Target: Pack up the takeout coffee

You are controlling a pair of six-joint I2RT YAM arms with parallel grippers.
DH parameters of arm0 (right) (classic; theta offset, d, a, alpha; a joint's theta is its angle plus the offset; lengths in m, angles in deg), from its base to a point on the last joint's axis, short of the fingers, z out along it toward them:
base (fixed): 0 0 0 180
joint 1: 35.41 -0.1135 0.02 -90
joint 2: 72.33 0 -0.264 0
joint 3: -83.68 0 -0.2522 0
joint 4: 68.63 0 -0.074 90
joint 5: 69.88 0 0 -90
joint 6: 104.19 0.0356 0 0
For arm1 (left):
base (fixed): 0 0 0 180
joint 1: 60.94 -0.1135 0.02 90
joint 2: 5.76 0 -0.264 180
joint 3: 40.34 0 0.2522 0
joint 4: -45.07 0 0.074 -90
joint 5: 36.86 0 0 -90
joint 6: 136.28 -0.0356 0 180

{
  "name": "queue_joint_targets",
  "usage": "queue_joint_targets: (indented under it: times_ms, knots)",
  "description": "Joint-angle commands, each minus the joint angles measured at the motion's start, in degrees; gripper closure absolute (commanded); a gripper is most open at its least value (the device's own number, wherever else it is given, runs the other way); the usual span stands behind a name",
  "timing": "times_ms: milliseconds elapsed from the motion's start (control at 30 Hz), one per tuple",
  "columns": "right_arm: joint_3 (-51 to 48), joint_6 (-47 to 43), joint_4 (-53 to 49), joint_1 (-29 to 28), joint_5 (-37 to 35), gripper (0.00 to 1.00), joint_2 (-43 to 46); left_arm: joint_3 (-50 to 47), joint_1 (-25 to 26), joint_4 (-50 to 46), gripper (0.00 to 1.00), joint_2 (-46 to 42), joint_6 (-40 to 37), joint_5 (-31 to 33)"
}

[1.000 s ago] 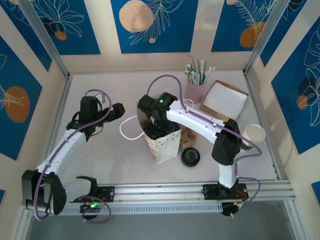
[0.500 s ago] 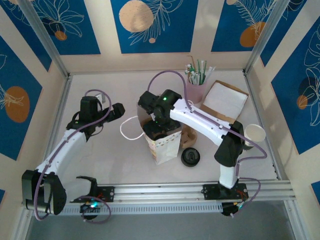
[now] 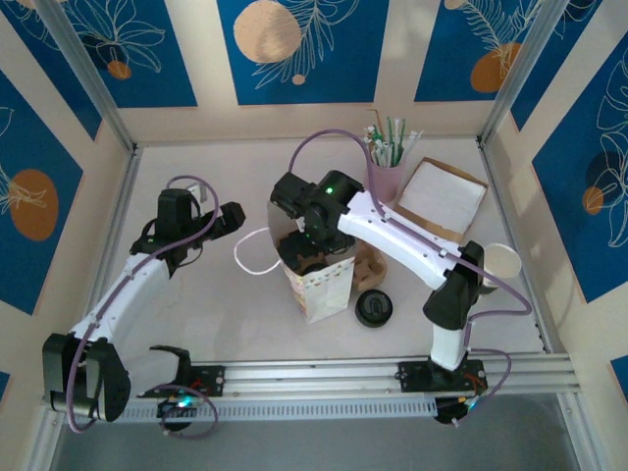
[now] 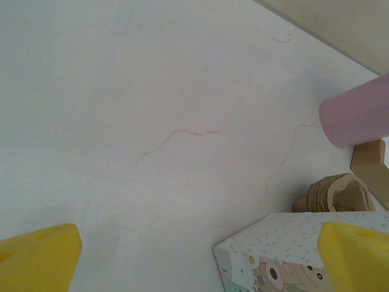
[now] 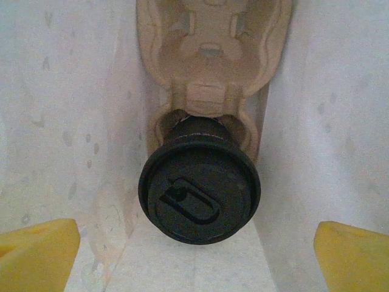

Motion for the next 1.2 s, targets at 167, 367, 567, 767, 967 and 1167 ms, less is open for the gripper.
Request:
queue_joint_targets:
  times_ms: [167, 367, 567, 767, 967, 1167]
  knots:
    - [3.3, 1.4, -2.7, -0.8, -0.7, 0.01, 3.1, 1.6, 0.0, -0.3, 0.00, -0.3, -0.9, -0.7]
    - [3.9, 1.7, -2.7, -1.2, -0.9, 0.01, 4.6, 1.7, 0.1, -0.7, 0.00, -0.9, -0.8, -0.6]
    - [3.9, 2.0, -2.0, -1.4, -0.3, 0.01, 6.7, 1.9, 0.2, -1.2, 0.00, -1.8, -0.8, -0.5]
    - [3.3, 2.3, -0.1, -1.4, 1.0, 0.01, 9.7, 2.0, 0.1, -2.0, 0.00, -2.9, -0.7, -0.6]
    - [1.9, 2.6, 2.0, -1.4, 1.6, 0.01, 13.0, 2.9, 0.1, -3.9, 0.00, -5.3, -0.5, -0.6]
    - [1.3, 3.0, 4.1, -1.4, 2.4, 0.01, 16.0, 4.2, 0.1, -6.2, 0.00, -8.0, -0.9, -0.3]
